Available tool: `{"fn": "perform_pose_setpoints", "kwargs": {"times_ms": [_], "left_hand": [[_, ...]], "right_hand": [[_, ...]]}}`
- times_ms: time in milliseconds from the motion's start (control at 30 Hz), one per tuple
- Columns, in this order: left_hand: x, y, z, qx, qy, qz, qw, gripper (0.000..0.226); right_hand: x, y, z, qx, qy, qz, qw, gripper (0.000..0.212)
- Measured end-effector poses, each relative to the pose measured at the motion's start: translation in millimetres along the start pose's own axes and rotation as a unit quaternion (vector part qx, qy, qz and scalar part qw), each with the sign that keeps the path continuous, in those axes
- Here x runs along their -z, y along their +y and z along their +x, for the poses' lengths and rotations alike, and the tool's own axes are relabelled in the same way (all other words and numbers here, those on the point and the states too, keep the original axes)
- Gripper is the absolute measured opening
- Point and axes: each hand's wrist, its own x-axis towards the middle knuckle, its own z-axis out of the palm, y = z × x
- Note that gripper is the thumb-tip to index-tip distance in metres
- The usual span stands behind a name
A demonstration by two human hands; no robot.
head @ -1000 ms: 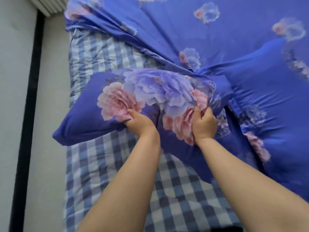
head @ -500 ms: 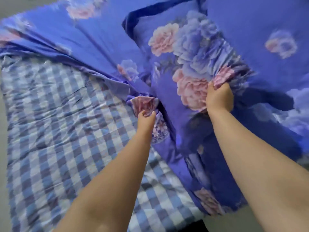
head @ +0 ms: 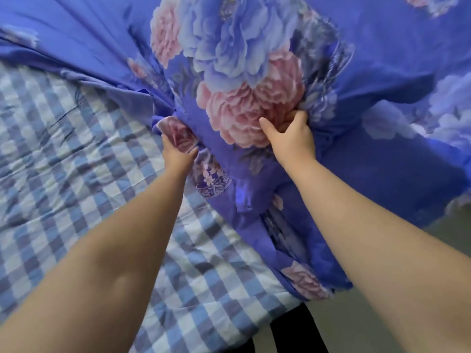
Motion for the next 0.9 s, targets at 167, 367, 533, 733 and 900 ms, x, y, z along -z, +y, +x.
{"fn": "perform_pose_setpoints", "kwargs": {"times_ms": [167,367,533,733,900], "left_hand": [[15,16,26,0.018,-0.051,0.308,0.950,0.061],[30,11,6,-0.057,0.031,0.077,0.995,0.013],[76,-14,-48,0.127,0.095,-0.190,0.969,0.030],[160,-99,-113,0.165,-0.180,-0.163,0.956,0.065],[197,-147,-157,0.222,-0.140,-0.195,0.945,0.035]], "right_hand": [[-23,11,-25,0.054,-0.013,0.010,0.998,0.090],[-45,10,-54,0.166,0.023,-0.205,0.964,0.124],[-48,-11,-66,0.117,0.097,-0.252,0.956,0.114],[-90,-26,-139,0.123,0.177,-0.182,0.959,0.069],[-173,7,-251,-0.090,0.022,-0.030,0.995,0.041]]}}
